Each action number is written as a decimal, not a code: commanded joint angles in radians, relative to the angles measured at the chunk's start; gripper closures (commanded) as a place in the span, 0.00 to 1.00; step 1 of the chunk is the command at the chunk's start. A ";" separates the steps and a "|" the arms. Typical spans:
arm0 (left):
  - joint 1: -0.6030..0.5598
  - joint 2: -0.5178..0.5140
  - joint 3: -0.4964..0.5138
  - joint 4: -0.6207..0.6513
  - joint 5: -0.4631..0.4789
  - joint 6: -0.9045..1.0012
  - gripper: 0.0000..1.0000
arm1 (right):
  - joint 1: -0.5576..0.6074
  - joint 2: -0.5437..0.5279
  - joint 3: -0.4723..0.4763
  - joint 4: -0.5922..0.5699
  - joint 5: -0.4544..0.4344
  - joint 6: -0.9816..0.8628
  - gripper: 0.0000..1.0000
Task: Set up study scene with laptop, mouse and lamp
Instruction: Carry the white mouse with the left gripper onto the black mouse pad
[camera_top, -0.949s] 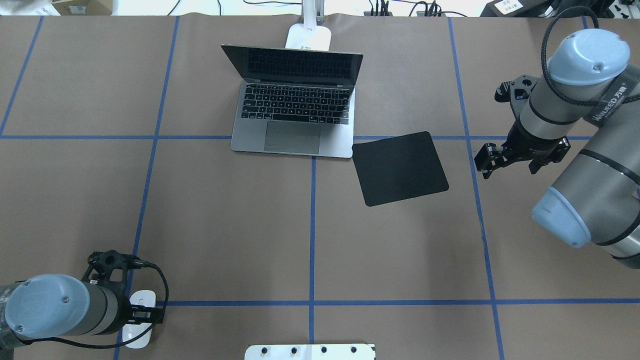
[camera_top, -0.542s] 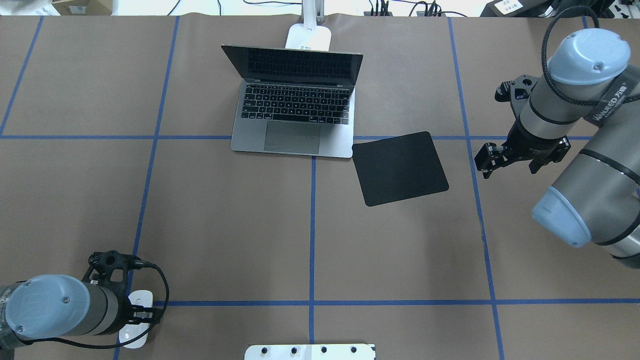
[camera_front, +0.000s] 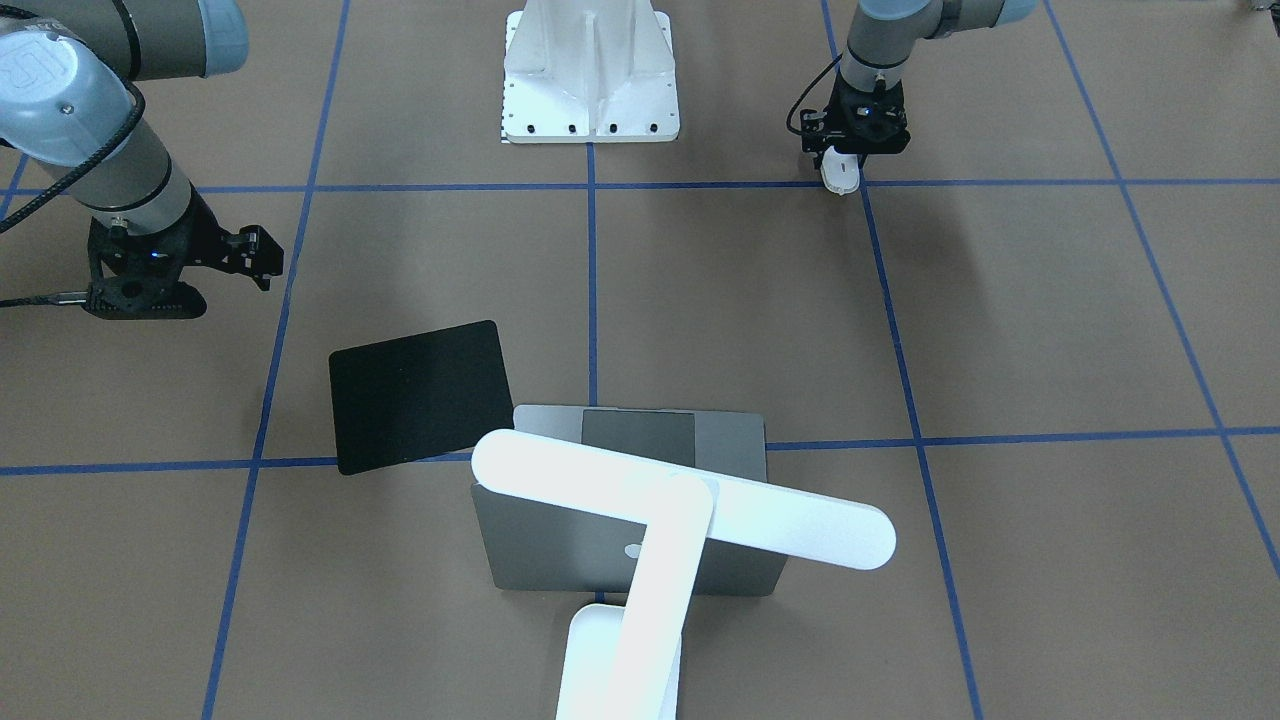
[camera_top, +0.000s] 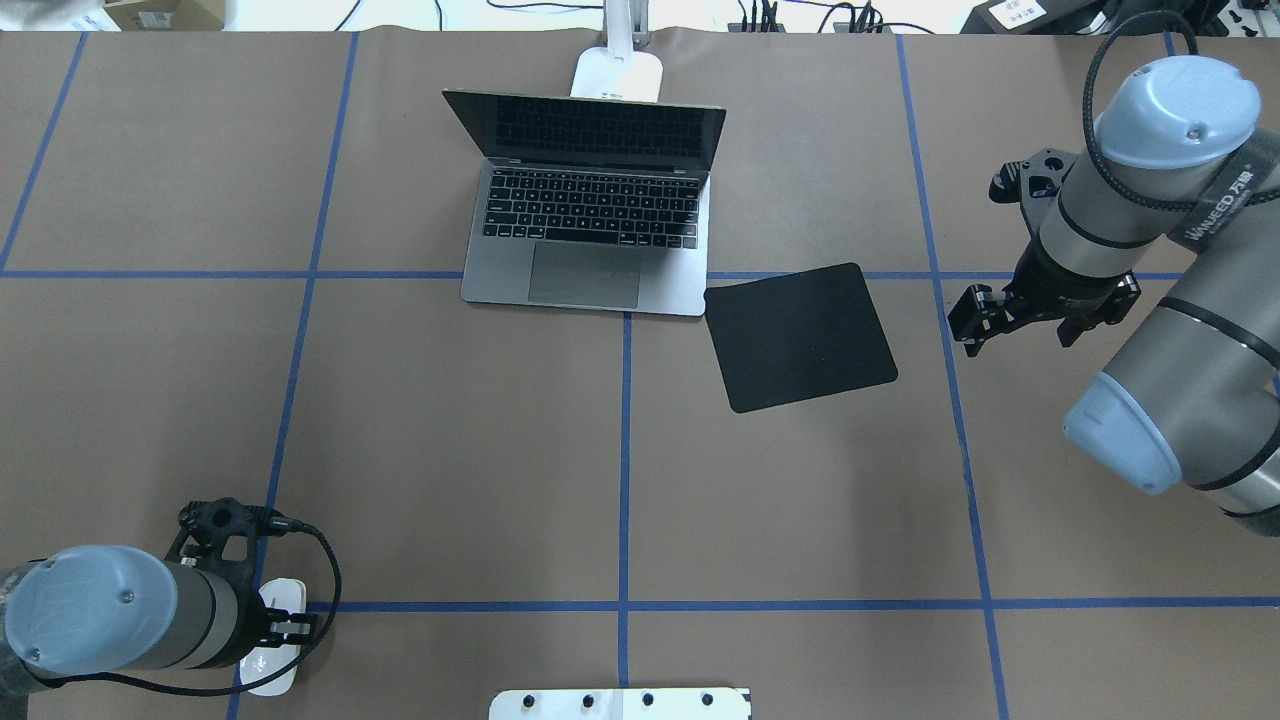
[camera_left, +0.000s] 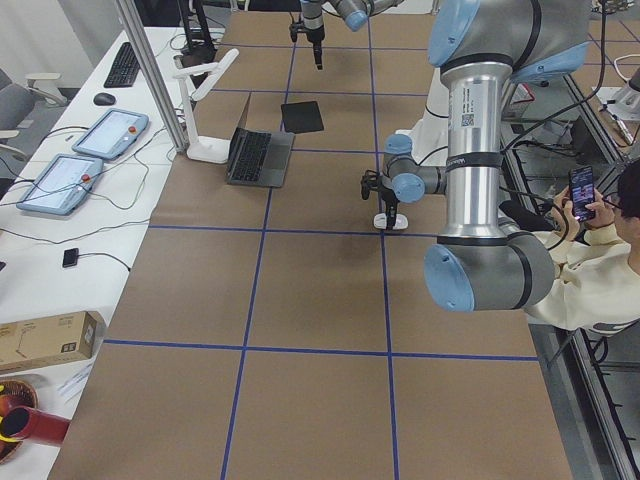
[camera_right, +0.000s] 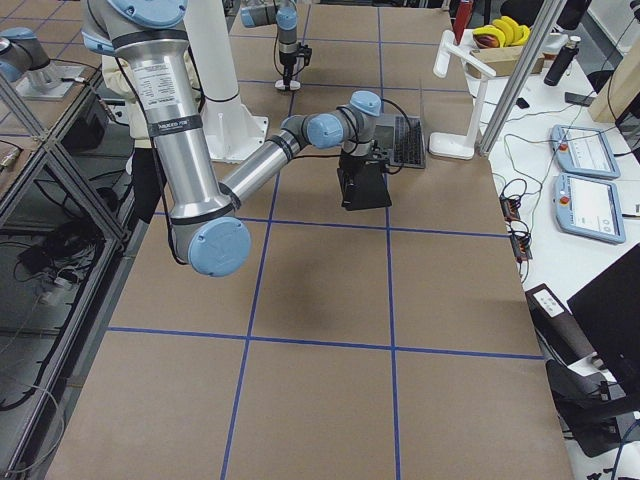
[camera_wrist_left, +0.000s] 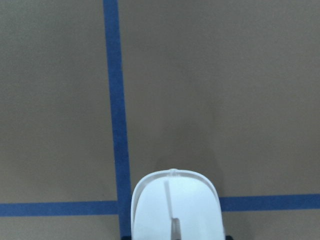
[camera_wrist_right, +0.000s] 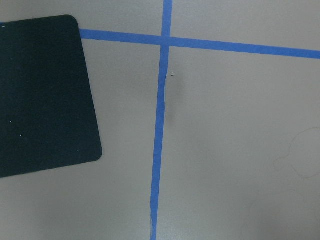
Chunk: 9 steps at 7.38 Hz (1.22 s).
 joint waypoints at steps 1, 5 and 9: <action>-0.076 -0.096 -0.008 0.007 -0.007 0.017 0.96 | 0.002 -0.004 0.006 -0.006 -0.005 -0.001 0.00; -0.206 -0.377 0.060 0.015 -0.024 0.034 0.97 | 0.073 -0.007 -0.043 -0.008 0.000 -0.166 0.00; -0.233 -0.618 0.214 0.047 -0.014 -0.040 0.97 | 0.248 -0.031 -0.206 -0.002 0.038 -0.490 0.00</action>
